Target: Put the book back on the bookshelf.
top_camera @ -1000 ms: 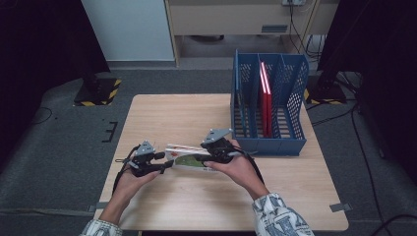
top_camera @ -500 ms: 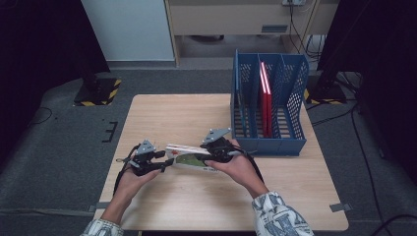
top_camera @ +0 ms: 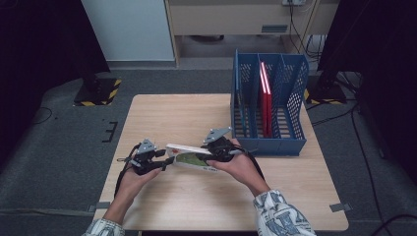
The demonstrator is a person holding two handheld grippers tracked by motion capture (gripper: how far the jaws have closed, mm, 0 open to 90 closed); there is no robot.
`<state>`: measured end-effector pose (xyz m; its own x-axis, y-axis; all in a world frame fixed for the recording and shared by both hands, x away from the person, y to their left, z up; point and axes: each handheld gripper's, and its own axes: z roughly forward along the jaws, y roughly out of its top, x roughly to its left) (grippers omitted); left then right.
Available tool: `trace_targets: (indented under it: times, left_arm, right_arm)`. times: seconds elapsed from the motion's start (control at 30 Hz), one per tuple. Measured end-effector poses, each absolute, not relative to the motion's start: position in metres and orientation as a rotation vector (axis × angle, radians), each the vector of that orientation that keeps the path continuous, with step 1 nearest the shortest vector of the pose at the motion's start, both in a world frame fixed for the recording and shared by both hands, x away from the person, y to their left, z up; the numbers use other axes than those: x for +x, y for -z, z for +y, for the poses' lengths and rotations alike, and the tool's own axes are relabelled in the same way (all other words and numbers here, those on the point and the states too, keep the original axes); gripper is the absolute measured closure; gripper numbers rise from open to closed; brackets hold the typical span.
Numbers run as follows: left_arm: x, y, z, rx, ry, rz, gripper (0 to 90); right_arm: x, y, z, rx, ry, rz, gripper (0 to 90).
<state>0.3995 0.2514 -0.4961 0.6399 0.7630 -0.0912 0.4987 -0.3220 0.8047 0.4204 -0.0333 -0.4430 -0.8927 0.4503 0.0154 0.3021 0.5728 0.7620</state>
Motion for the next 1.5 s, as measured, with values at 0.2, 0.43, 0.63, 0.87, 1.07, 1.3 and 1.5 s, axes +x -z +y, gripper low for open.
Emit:
trace_targets:
  times: [0.2,0.43,0.63,0.87,1.07,1.3,1.5]
  left_arm:
    - [0.4,0.496,0.25,1.988,-0.387,0.988,45.8]
    - [0.4,0.495,0.25,1.982,-0.39,0.992,45.5]
    - [0.4,0.495,0.25,1.986,-0.389,0.992,43.9]
    - [0.399,0.495,0.251,1.997,-0.395,0.99,42.7]
    - [0.398,0.497,0.249,2.014,-0.388,0.979,39.1]
    - [0.398,0.497,0.248,2.025,-0.389,0.97,38.5]
    - [0.398,0.497,0.248,2.025,-0.39,0.971,38.5]
  right_arm:
    - [0.423,0.445,-0.035,0.635,-1.216,2.618,62.3]
    - [0.422,0.444,-0.035,0.612,-1.219,2.651,69.2]
    - [0.418,0.444,-0.032,0.626,-1.222,2.639,75.3]
    - [0.412,0.443,-0.034,0.638,-1.223,2.639,75.6]
    - [0.406,0.444,-0.04,0.655,-1.246,2.632,75.1]
    - [0.408,0.444,-0.036,0.664,-1.269,2.61,67.5]
    - [0.408,0.449,-0.031,0.664,-1.239,2.622,68.4]
